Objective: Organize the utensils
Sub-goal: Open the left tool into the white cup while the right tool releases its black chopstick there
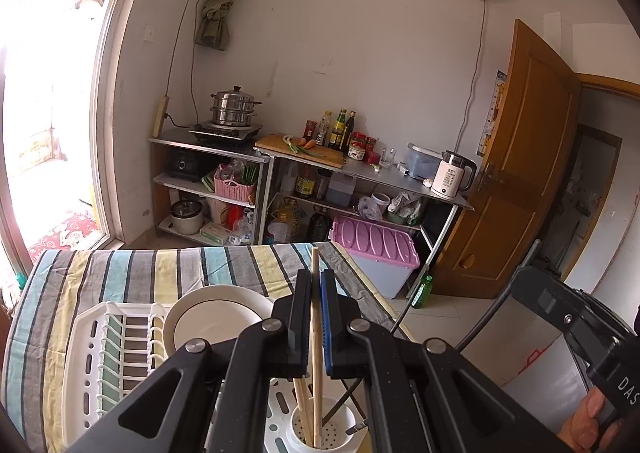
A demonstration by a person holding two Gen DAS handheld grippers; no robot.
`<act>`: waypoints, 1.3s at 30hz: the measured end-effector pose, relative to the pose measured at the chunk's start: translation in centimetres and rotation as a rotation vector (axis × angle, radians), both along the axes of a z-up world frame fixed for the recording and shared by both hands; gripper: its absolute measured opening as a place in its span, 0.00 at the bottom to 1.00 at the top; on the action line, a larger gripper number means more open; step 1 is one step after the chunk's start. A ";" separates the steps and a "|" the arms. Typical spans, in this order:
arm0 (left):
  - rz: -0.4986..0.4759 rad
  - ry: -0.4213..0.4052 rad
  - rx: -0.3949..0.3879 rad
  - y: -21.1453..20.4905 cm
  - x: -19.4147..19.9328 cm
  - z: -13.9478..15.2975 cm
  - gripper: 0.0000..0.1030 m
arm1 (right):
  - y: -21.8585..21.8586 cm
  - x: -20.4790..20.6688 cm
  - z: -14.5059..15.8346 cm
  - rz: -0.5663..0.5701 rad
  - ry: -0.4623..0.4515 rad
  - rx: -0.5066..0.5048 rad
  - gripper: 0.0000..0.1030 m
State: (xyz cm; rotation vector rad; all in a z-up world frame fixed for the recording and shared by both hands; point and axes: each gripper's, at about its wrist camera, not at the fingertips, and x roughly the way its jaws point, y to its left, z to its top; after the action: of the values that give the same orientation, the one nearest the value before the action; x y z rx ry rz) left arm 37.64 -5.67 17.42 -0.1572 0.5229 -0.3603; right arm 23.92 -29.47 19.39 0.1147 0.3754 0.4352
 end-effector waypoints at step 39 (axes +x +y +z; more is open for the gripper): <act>0.052 0.134 0.054 -0.3 3.2 -8.2 0.05 | -2.0 4.1 -5.5 -0.070 0.178 -0.004 0.05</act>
State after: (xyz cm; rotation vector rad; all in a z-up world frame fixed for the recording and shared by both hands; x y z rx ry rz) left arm 40.81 -5.97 9.19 -0.1429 0.6588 -0.2862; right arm 28.03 -31.48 13.84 0.1630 0.5458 0.3562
